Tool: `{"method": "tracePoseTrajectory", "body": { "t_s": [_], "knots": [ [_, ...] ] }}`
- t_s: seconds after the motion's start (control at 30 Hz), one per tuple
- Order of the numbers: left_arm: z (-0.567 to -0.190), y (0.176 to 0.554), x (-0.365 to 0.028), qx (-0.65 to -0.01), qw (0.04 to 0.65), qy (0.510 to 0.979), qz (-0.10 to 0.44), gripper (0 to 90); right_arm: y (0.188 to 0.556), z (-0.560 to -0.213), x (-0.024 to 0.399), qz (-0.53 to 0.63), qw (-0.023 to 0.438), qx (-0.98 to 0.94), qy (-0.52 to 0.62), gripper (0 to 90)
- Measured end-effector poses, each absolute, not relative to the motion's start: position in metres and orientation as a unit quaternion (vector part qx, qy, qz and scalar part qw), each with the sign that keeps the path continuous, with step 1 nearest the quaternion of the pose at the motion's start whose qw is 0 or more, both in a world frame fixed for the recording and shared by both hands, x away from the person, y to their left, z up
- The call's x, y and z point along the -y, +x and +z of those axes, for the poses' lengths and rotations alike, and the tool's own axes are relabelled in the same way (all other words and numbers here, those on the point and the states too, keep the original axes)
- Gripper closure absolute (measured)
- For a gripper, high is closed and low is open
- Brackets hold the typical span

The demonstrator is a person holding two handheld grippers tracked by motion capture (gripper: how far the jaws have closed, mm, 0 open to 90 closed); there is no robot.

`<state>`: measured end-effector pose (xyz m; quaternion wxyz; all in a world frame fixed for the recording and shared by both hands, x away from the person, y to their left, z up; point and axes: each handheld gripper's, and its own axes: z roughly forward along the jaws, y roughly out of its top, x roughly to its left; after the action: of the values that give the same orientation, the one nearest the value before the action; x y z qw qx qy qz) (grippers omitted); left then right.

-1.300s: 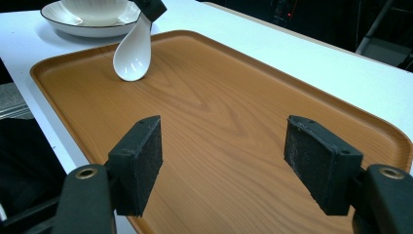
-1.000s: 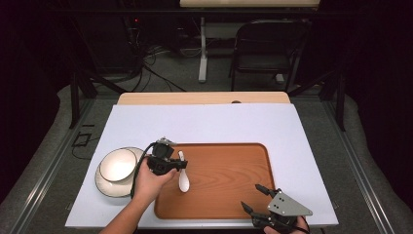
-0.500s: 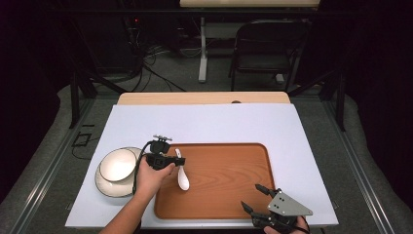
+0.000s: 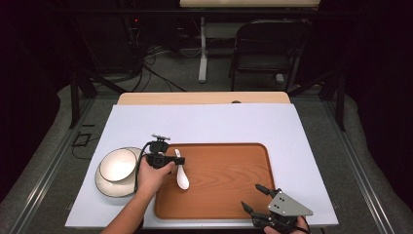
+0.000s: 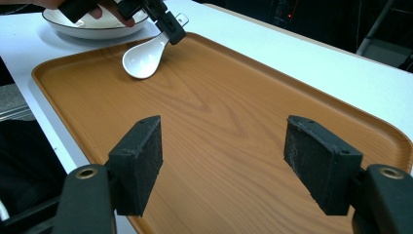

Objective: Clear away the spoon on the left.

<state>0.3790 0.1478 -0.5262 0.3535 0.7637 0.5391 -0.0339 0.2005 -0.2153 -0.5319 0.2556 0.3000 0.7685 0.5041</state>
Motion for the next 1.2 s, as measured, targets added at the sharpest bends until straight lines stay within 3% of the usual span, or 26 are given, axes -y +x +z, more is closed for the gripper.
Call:
{"method": "tracePoseTrajectory", "body": {
  "t_s": [0.7,1.03,1.2],
  "knots": [
    [-0.5308,0.3799,-0.1507,-0.549,0.331,0.768,-0.018,67.4,0.2008,-0.5317,0.2152,0.505,0.255,-0.768,0.3,30.0],
    [-0.5301,0.3785,-0.1534,-0.554,0.325,0.767,0.004,53.0,0.2007,-0.5316,0.215,0.505,0.255,-0.768,0.3,30.0],
    [-0.5268,0.3758,-0.1544,-0.552,0.326,0.767,0.016,51.3,0.2008,-0.5316,0.215,0.504,0.256,-0.768,0.3,30.1]
  ]
}}
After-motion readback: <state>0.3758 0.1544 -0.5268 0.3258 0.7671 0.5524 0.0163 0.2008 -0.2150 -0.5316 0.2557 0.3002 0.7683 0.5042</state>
